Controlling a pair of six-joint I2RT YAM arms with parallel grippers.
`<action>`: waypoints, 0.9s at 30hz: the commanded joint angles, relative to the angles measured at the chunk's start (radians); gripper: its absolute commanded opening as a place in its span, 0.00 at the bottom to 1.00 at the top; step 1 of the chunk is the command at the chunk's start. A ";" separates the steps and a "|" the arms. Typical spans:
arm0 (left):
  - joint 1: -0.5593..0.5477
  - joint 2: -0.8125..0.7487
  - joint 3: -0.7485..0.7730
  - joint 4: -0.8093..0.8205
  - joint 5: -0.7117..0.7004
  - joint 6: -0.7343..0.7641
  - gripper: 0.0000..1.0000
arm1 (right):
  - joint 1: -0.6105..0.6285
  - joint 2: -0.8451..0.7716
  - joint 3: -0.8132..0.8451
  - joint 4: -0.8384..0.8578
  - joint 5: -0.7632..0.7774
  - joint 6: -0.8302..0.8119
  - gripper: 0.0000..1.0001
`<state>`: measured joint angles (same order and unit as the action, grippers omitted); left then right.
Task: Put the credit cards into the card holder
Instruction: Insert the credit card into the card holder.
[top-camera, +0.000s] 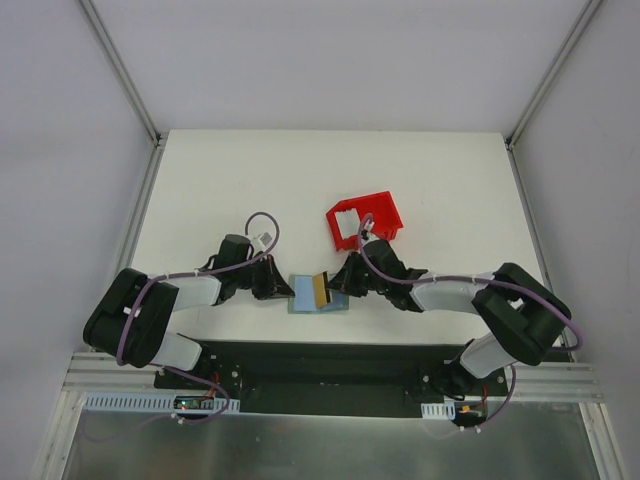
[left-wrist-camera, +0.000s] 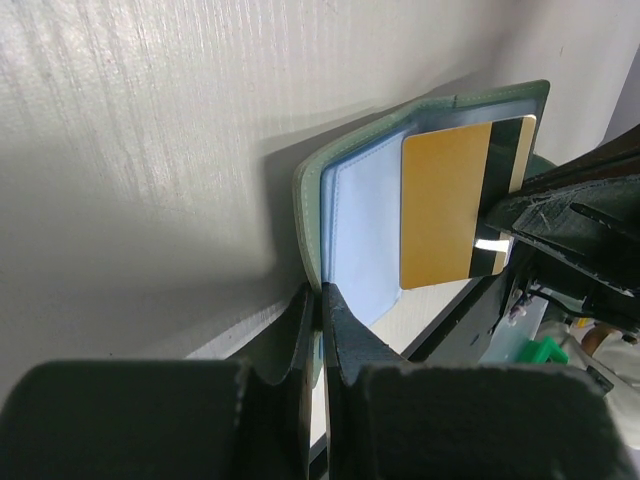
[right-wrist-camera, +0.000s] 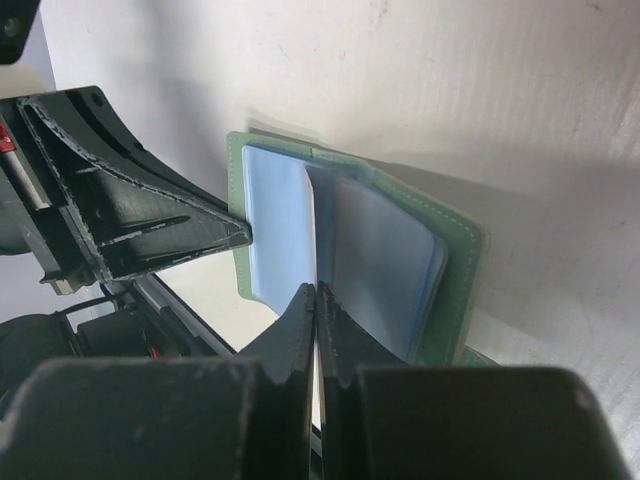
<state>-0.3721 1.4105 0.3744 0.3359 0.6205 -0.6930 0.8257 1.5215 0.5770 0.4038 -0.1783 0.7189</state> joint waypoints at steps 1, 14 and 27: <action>-0.005 -0.018 -0.019 0.009 -0.004 0.000 0.00 | 0.006 -0.003 -0.034 0.128 0.051 0.025 0.00; -0.005 -0.051 0.000 -0.104 -0.076 0.066 0.00 | 0.007 -0.009 -0.097 0.152 0.080 0.040 0.00; -0.005 0.005 0.011 -0.107 -0.085 0.059 0.00 | 0.046 0.084 -0.078 0.164 0.043 0.080 0.00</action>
<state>-0.3721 1.3880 0.3786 0.2714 0.5758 -0.6609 0.8406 1.5585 0.4870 0.5533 -0.1287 0.7780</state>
